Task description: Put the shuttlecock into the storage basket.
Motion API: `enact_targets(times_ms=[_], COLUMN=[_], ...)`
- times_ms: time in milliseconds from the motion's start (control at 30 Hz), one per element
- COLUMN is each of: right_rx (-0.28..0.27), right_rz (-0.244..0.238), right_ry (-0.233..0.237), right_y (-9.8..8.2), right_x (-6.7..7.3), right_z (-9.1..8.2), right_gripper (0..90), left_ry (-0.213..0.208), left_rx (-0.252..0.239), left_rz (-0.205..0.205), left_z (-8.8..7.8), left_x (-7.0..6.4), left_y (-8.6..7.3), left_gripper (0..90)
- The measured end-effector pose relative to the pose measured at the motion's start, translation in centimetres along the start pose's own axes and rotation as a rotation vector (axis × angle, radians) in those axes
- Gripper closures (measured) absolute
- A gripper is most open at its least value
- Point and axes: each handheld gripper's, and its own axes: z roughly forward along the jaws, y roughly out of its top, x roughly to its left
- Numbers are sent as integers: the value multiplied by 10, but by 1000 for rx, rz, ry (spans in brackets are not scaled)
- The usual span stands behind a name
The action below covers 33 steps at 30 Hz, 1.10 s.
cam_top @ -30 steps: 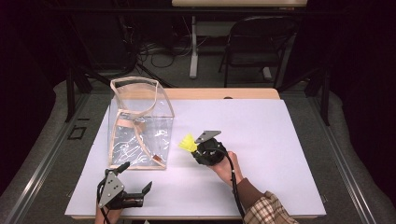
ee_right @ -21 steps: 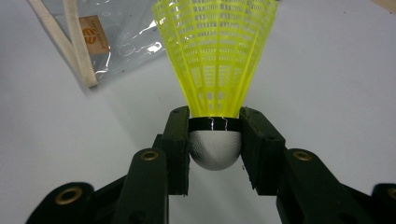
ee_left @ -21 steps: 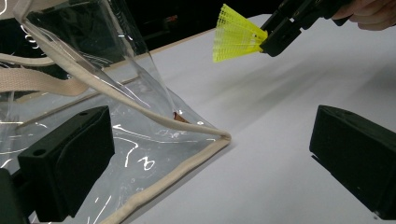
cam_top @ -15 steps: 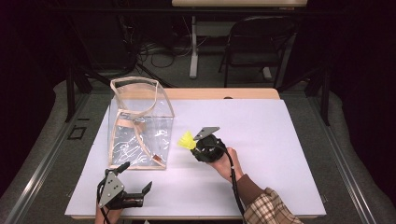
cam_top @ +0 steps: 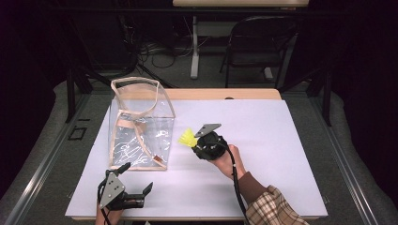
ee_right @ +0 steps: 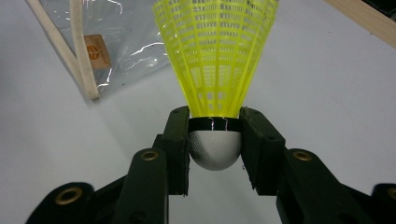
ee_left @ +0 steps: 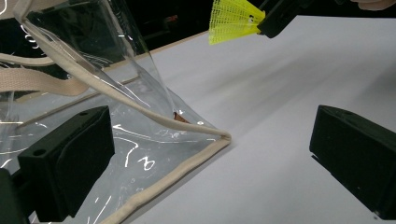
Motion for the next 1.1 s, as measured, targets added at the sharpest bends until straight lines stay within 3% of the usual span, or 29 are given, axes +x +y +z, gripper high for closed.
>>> enact_targets(times_ms=[1100], right_rx=[-20], right_rz=[-1], right_ry=[-20], right_y=[20], right_x=[-12], right_z=[-7], right_gripper=[645], left_ry=[2], left_rx=[1], left_rz=[3], left_z=[0], left_x=[0], left_y=[0], left_gripper=[0])
